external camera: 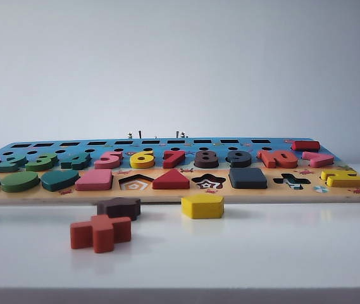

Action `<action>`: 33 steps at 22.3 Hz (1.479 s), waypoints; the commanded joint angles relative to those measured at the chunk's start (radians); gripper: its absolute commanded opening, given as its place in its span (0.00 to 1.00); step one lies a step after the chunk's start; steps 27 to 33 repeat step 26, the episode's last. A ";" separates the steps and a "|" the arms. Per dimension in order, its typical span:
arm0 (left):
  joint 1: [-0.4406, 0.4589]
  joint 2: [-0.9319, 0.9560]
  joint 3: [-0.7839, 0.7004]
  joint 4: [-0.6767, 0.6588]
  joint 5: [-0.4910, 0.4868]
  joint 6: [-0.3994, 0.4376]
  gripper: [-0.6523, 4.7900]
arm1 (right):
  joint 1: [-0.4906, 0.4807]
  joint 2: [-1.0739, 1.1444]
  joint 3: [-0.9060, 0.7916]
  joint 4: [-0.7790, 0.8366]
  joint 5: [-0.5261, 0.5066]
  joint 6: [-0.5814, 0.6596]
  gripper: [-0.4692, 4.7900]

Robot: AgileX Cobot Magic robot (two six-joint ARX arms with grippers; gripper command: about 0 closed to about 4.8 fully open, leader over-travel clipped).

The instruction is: Insert the cube into the slot.

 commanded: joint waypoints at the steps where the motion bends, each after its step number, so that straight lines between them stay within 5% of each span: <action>1: 0.000 0.000 0.004 0.013 -0.002 -0.003 0.16 | 0.000 -0.002 0.000 0.009 0.000 -0.001 0.08; 33: 0.000 0.000 0.004 0.018 0.006 -0.014 0.16 | 0.000 -0.002 0.000 0.009 0.000 -0.001 0.08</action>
